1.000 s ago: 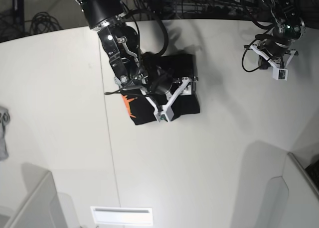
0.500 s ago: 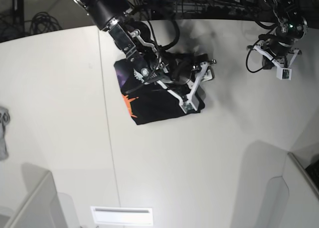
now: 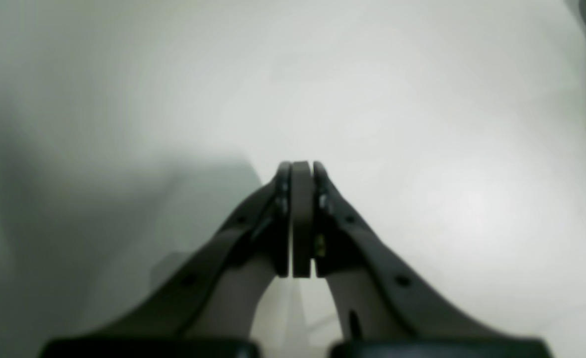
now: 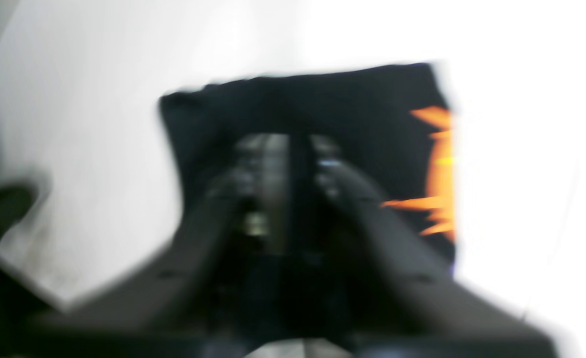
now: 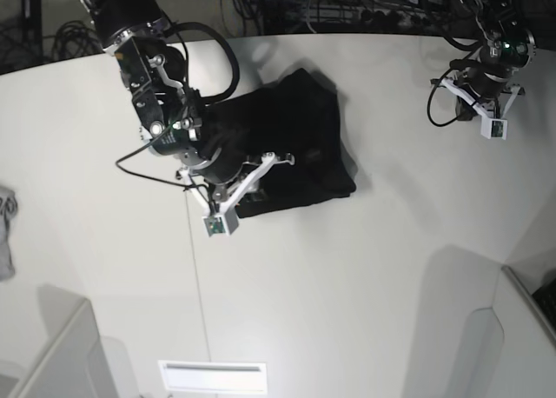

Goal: Fold the T-shirt properly
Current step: 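Release the left gripper and press the folded bundle with the right gripper, then grasp the bundle's edges with both grippers and square it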

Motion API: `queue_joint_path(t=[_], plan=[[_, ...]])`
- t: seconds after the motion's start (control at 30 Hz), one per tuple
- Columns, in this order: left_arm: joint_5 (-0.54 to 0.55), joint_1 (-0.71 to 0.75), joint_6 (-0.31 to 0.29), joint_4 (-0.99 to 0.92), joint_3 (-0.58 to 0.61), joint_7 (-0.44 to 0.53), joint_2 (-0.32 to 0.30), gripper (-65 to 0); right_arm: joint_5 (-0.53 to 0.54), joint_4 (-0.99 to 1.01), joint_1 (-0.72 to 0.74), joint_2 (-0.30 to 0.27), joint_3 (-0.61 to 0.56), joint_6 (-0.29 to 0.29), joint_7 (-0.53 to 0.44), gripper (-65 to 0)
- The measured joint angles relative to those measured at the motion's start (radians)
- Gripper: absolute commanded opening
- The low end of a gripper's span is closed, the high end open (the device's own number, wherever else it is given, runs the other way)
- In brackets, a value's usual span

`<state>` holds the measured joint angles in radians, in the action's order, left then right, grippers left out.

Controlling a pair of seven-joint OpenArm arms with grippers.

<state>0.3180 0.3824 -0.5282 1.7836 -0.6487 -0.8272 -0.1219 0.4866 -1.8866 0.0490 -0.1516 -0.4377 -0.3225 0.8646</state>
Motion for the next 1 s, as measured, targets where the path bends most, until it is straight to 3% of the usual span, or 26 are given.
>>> queue_joint_path(t=[0.07, 0.17, 0.4, 0.7, 0.8, 0.9, 1.0], plan=[[-0.001, 0.002, 0.000, 0.003, 0.003, -0.001, 0.000, -65.0, -0.006, 0.039, 0.005, 0.000, 0.036, 0.004, -0.051, -65.0], [-0.003, 0.013, -0.030, 0.049, 0.004, -0.001, 0.003, -65.0, -0.012, 0.092, 0.010, 0.002, 0.061, -0.001, -0.053, -65.0], [0.000, 0.018, -0.046, 0.135, 0.205, -0.002, 0.053, -65.0, 0.008, 0.099, -0.019, 0.006, 0.005, 0.000, -0.050, -65.0], [-0.008, -0.114, -0.040, 0.143, 0.370, -0.003, 0.206, -65.0, -0.003, 0.153, 0.064, 0.006, 0.003, 0.000, -0.054, -65.0], [-0.065, -0.173, 0.092, 0.070, 0.455, 0.000, 0.205, -65.0, 0.004, 0.234, 0.100, 0.009, 0.002, 0.005, -0.055, -65.0], [-0.101, -0.230, 0.165, -0.058, 0.547, 0.006, 0.203, -65.0, 0.004, 0.340, 0.126, 0.018, 0.008, 0.001, -0.079, -65.0], [-0.105, -0.249, 0.170, -0.138, 0.575, 0.011, 0.208, -65.0, -0.002, 0.383, 0.130, 0.015, 0.008, 0.000, -0.157, -65.0]])
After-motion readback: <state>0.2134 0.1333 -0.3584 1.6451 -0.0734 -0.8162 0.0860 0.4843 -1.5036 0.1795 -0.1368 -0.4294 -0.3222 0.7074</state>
